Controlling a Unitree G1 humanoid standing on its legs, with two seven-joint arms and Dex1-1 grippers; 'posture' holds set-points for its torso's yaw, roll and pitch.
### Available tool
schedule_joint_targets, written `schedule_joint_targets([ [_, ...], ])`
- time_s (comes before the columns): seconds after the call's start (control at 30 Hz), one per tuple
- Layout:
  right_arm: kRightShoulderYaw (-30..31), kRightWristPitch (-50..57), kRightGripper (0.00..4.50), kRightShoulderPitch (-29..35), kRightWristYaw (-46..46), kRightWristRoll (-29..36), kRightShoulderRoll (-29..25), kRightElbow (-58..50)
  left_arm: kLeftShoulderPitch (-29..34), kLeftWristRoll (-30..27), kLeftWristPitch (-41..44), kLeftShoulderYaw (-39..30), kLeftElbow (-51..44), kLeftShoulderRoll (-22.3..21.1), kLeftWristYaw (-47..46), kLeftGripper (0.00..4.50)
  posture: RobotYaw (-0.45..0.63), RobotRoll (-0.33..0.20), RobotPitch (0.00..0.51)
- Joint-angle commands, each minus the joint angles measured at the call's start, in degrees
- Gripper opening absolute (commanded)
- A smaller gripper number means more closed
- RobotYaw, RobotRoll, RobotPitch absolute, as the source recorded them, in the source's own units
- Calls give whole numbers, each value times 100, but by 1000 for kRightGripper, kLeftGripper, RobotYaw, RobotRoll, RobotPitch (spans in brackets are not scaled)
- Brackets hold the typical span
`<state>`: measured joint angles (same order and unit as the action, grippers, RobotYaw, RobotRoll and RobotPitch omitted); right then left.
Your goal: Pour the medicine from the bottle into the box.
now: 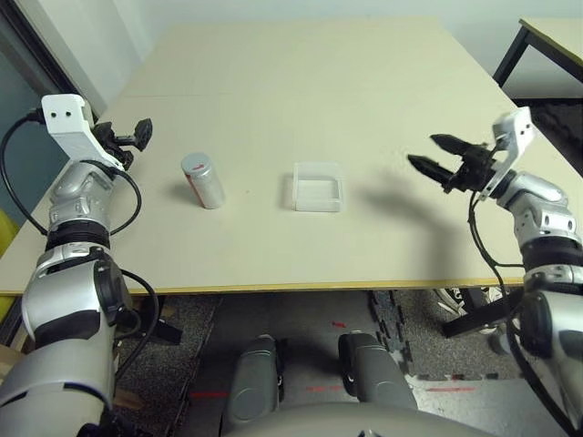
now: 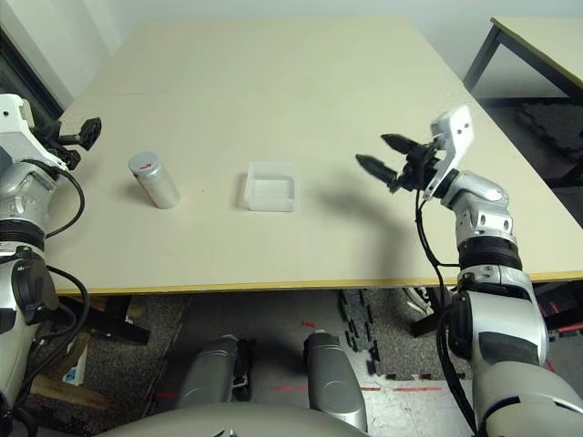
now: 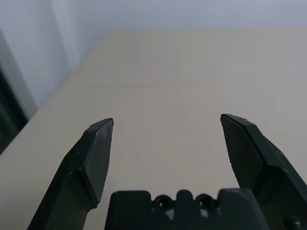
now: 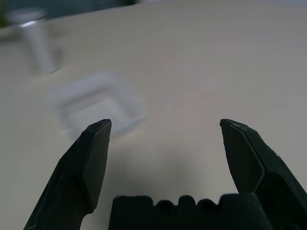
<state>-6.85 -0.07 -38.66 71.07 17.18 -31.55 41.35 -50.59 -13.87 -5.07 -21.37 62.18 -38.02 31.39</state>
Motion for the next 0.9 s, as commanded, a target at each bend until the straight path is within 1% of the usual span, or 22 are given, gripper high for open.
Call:
schedule_joint_targets([
  [0.03,272,58,4500,112,346,-71,-4,-256,156,-95,150,20,-407,-73,215,4480,-96,0,66],
  [0.13,373,2,4500,80,399,-134,15,-206,335,-186,307,13,-907,-82,363,4480,-83,0,67],
  [0.2,412,-70,4500,38,393,-181,38,-108,514,-320,494,-11,-1412,-89,491,4480,-75,0,70],
  [0.33,440,-200,4500,-46,378,-256,84,114,1171,-759,1191,-98,-2941,-82,702,4480,-65,0,78],
  [0.47,442,-320,4500,-98,354,-323,135,268,2193,-1350,2129,-295,-4744,44,544,4480,-56,0,87],
  [0.57,435,-383,4500,-128,335,-346,175,348,2860,-1677,2550,-463,-5551,173,398,4480,-49,0,92],
  [0.73,433,-438,4500,-154,325,-369,233,433,3655,-2096,2916,-639,-6320,387,308,4480,-39,0,100],
  [0.9,434,-479,4500,-209,316,-396,273,522,4211,-2222,2923,-578,-6525,488,486,4480,-39,0,100],
])
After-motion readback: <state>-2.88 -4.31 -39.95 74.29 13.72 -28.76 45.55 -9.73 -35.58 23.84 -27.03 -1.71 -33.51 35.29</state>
